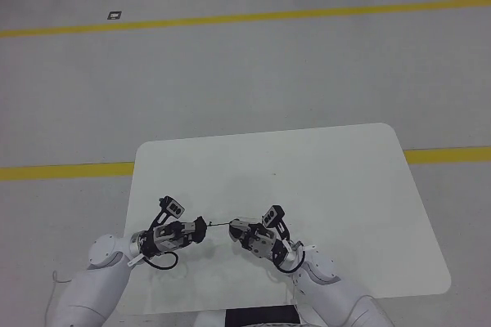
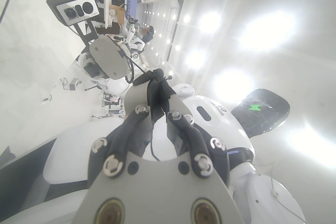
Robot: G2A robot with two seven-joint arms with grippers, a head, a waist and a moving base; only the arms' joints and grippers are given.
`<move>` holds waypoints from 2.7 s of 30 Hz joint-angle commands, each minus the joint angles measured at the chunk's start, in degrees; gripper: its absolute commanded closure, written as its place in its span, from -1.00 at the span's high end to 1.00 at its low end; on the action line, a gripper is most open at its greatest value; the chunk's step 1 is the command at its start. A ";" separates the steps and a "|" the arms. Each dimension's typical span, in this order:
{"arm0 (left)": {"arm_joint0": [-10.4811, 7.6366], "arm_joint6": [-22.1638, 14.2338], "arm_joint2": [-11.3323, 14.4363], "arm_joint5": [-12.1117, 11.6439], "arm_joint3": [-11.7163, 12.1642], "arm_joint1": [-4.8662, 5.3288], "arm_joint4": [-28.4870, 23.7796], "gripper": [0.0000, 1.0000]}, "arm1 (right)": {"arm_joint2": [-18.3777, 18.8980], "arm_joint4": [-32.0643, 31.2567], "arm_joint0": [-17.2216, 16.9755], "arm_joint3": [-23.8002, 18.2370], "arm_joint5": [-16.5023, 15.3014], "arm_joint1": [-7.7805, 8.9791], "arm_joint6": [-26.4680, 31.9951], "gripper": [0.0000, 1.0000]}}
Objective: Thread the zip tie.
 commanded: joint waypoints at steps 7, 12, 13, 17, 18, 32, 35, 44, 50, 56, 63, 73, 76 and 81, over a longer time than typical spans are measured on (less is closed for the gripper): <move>0.00 0.00 0.00 0.00 0.00 0.00 0.00 -1.00 | 0.30 0.29 0.00 0.36 -0.10 0.04 0.03 -1.00; 0.00 0.00 0.00 0.00 0.00 0.00 0.00 -1.00 | 0.46 0.47 0.04 0.62 -0.13 0.06 0.10 -1.00; 0.00 0.00 0.00 0.00 0.00 0.00 0.00 -1.00 | 0.47 0.49 0.04 0.64 -0.14 0.06 0.11 -1.00; 0.00 0.00 0.00 0.00 0.00 0.00 0.00 -1.00 | 0.58 0.60 0.08 0.76 -0.15 0.07 0.18 -1.00; 0.00 0.00 0.00 0.00 0.00 0.00 0.00 -1.00 | 0.60 0.63 0.08 0.77 -0.16 0.07 0.19 -1.00; 0.00 0.00 0.00 0.00 0.00 0.00 0.00 -1.00 | 1.23 0.82 0.01 1.00 -0.24 0.18 0.35 -1.00; 0.00 0.00 0.00 0.00 0.00 0.00 0.00 -1.00 | 1.40 0.81 -0.07 0.99 -0.26 0.22 0.35 -1.00; 0.00 0.00 0.00 0.00 0.00 0.00 0.00 -1.00 | 1.58 0.62 -0.25 0.80 -0.44 0.27 0.20 -1.00; 0.00 0.00 0.00 0.00 0.00 0.00 0.00 -1.00 | 1.81 0.50 -0.48 0.87 -0.72 0.34 0.18 -1.00; 0.00 0.00 0.00 0.00 0.00 0.00 0.00 -1.00 | 2.19 0.42 -0.76 0.67 -0.92 0.44 0.08 -1.00; 0.00 0.00 0.00 0.00 0.00 0.00 0.00 -1.00 | 2.66 0.36 -1.08 0.34 -1.04 0.57 -0.06 -1.00; 0.00 0.00 0.00 0.00 0.00 0.00 0.00 -1.00 | 4.45 -3.15 -2.06 -1.55 -3.08 1.10 -2.82 0.46; 0.00 0.00 0.00 0.00 0.00 0.00 0.00 -1.00 | 5.89 -6.57 -2.91 -4.00 -3.33 1.44 -4.80 1.00; 0.00 0.00 0.00 0.00 0.00 0.00 0.00 -1.00 | 6.65 -6.99 -3.47 -5.13 -3.33 1.50 -4.82 1.00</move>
